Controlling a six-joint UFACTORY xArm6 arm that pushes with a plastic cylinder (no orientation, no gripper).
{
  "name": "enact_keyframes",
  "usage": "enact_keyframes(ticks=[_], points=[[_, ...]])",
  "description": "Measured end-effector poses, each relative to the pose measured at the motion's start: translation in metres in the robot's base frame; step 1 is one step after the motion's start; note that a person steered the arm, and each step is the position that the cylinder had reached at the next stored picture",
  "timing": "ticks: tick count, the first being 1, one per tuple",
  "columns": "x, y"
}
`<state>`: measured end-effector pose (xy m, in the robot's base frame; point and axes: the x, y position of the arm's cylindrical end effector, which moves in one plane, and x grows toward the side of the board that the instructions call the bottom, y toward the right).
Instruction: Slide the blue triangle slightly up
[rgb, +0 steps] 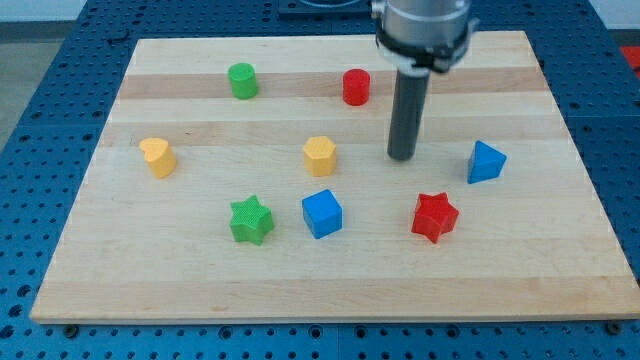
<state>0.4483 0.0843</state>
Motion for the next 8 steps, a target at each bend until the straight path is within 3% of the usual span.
enact_keyframes(ticks=[1, 2, 7, 8], points=[[0.048, 0.025], [0.057, 0.072], [0.019, 0.101], [-0.031, 0.109]])
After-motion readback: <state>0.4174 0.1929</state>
